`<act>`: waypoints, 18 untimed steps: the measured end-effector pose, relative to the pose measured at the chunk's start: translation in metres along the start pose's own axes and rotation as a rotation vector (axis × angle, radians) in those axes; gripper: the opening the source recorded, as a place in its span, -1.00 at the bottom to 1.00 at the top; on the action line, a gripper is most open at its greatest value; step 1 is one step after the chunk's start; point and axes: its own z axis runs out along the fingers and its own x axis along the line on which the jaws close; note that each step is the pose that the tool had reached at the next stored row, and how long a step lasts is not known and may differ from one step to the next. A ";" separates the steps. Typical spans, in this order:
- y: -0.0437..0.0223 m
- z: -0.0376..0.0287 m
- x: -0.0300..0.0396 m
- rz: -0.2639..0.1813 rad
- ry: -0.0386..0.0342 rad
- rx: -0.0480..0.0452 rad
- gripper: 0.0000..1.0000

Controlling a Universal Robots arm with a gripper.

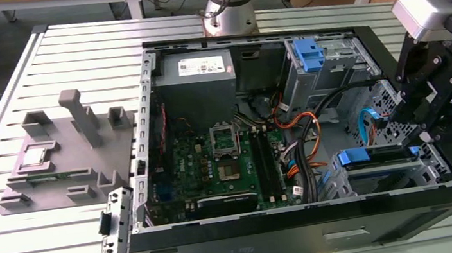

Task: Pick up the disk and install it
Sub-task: 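Insert the disk into the insertion slot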

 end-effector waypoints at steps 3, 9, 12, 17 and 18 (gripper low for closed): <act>0.0000 0.0000 0.0000 0.000 0.0000 0.0000 -0.15; 0.0000 0.0000 0.0000 0.000 0.0001 0.0000 -0.15; 0.0000 0.0001 0.0000 0.000 0.0001 0.0000 -0.18; 0.0000 0.0001 0.0000 0.000 0.0001 0.0000 -0.55; 0.0000 0.0001 0.0000 0.000 0.0001 0.0000 -0.66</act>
